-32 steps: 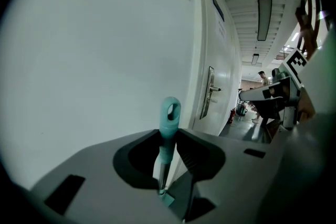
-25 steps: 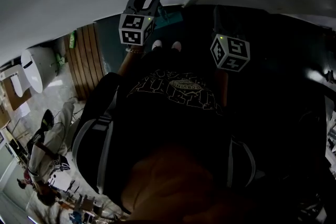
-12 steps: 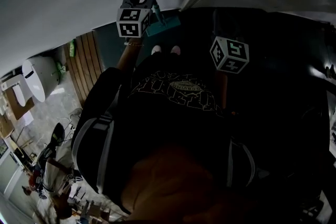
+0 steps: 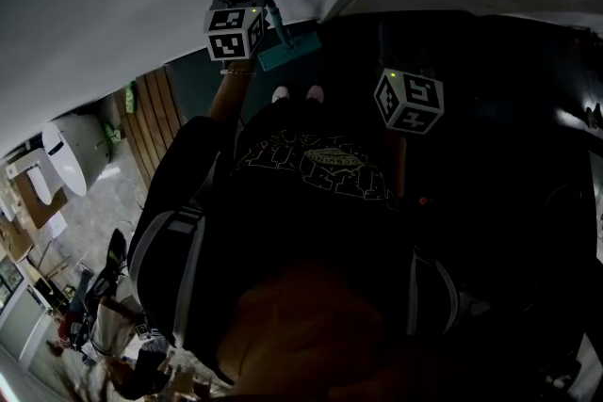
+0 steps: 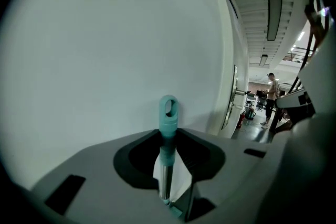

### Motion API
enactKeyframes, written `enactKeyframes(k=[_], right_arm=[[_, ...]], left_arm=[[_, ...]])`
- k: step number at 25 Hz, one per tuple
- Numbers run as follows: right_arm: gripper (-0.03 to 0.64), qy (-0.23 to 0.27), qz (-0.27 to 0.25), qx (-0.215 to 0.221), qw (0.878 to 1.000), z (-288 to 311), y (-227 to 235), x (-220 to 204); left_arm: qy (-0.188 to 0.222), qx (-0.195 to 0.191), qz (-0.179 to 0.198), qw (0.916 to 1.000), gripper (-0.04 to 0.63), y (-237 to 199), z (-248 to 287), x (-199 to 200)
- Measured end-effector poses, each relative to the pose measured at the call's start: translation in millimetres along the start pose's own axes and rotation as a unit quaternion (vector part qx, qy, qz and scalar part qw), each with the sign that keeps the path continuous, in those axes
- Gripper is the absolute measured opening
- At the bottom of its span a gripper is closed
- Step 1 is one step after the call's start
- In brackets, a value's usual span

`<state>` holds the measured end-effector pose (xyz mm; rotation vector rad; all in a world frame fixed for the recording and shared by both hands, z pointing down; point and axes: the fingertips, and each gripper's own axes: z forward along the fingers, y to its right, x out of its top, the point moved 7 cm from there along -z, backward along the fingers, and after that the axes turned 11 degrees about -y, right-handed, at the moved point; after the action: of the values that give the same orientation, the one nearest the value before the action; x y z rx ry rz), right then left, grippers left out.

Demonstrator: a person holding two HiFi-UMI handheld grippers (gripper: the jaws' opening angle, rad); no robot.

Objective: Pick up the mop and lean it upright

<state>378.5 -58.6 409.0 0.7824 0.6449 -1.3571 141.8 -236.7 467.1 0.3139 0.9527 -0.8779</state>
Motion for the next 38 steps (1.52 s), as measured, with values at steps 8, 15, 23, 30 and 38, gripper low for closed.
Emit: enactKeyframes(k=[8,15,23,30,38], right_arm=[[0.020,0.000,0.003,-0.001,1.000,7,-2,8],[0.020,-0.001,-0.001,0.008,1.000,17,-6,12],[0.020,0.003,-0.008,0.020,1.000,17,-15,13],[0.020,0.006,-0.017,0.033,0.999,19,-27,14],[0.020,0.012,-0.033,0.056,0.998,18,-45,17]], left_arm=[[0.006,0.008,-0.002,0.9999,0.143,-3,-1,3],[0.021,0.006,-0.002,0.9998,0.143,-4,-1,4],[0.033,0.003,-0.006,0.9994,0.143,-1,-19,4],[0.045,-0.004,-0.012,0.9989,0.122,4,-38,2],[0.073,-0.027,-0.006,0.9969,0.046,25,-68,6]])
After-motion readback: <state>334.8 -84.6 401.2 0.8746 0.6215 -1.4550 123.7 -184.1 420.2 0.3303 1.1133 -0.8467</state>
